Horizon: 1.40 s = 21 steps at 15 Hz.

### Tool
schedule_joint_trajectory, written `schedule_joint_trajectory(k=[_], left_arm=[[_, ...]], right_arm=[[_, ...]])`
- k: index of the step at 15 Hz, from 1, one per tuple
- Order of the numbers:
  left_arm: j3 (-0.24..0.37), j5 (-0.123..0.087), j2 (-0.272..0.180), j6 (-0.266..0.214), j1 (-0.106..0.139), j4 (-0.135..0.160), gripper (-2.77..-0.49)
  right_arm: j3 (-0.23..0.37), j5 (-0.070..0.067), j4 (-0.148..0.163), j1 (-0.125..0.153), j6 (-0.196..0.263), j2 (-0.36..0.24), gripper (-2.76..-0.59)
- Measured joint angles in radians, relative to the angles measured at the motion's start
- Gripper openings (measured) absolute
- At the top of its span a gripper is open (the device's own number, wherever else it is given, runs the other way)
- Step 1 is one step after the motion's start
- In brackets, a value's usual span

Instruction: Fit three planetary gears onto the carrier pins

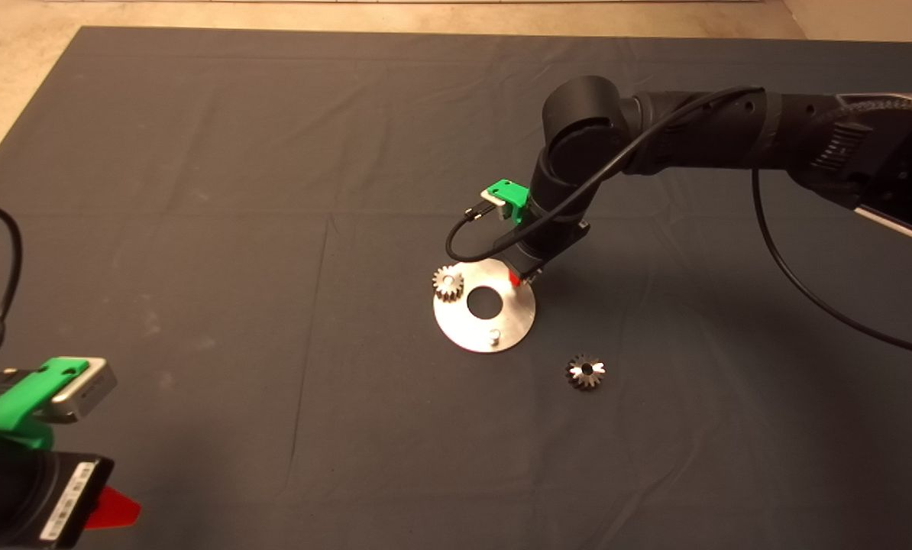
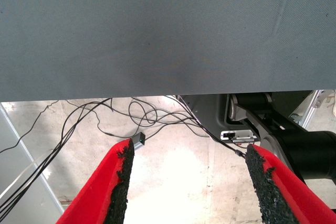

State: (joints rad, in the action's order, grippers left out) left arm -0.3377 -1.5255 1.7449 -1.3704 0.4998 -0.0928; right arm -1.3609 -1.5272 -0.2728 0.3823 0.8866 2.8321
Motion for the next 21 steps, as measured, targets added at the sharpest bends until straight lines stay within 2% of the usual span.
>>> schedule_joint_trajectory(k=[12, 21], left_arm=[[0.0, 0.0, -0.062, 0.05, 0.0, 0.01, -1.8], [0.0, 0.0, -0.07, 0.06, 0.0, 0.018, -1.8]], right_arm=[[-0.001, -0.001, 0.0, 0.0, 0.0, 0.016, -2.23], [-0.001, -0.001, 0.0, 0.0, 0.0, 0.016, -2.23]])
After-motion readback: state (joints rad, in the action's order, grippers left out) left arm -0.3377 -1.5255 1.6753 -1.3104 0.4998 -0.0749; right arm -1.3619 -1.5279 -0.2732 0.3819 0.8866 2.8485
